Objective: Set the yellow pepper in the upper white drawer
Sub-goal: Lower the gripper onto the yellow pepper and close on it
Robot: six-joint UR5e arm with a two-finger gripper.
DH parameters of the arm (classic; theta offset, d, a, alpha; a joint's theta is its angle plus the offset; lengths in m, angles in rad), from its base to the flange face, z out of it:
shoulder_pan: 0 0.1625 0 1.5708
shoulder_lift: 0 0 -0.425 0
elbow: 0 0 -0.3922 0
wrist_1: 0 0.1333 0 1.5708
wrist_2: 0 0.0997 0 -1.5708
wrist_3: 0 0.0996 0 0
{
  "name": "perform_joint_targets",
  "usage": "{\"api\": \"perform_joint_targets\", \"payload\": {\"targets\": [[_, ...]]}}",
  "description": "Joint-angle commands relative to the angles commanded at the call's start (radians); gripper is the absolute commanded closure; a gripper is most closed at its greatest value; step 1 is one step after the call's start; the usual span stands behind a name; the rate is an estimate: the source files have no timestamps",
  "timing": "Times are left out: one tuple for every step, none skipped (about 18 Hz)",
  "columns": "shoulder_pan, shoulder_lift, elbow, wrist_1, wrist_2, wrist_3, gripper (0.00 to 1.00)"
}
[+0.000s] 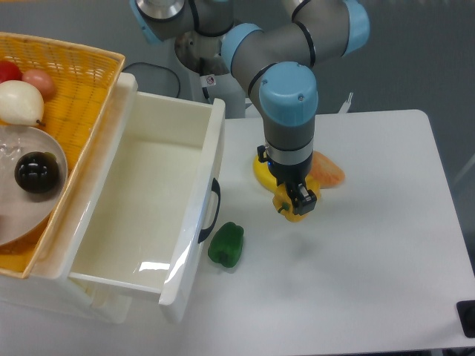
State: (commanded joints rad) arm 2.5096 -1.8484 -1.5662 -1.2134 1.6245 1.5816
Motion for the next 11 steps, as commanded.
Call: {"api": "perform_joint_targets", "payload": {"targets": [[-0.002, 0.002, -0.002, 0.000, 0.000, 0.000, 0.63], [-0.002, 0.002, -0.003, 0.002, 0.000, 0.000, 0.63], [0.003, 0.002, 0.000, 0.002, -0.002, -0.002, 0.63], [0.003, 0.000, 0.006, 0.003, -0.002, -0.003, 0.63], [0.008, 0.000, 0.009, 0.002, 0.000, -0.003, 0.63], [0.012, 0.000, 0.009, 0.000, 0.000, -0.003, 0.63], [0.018, 0.002, 0.011, -0.006, -0.006, -0.009, 0.63], [0.023, 0.002, 0.012, -0.006, -0.018, -0.040, 0.63], [0.023, 0.002, 0.012, -0.005, -0.043, -0.082, 0.63], [0.028, 0.003, 0.012, -0.005, -0.070, -0.110, 0.63], [0.032, 0.003, 0.014, -0.005, -0.089, -0.117, 0.63]]}}
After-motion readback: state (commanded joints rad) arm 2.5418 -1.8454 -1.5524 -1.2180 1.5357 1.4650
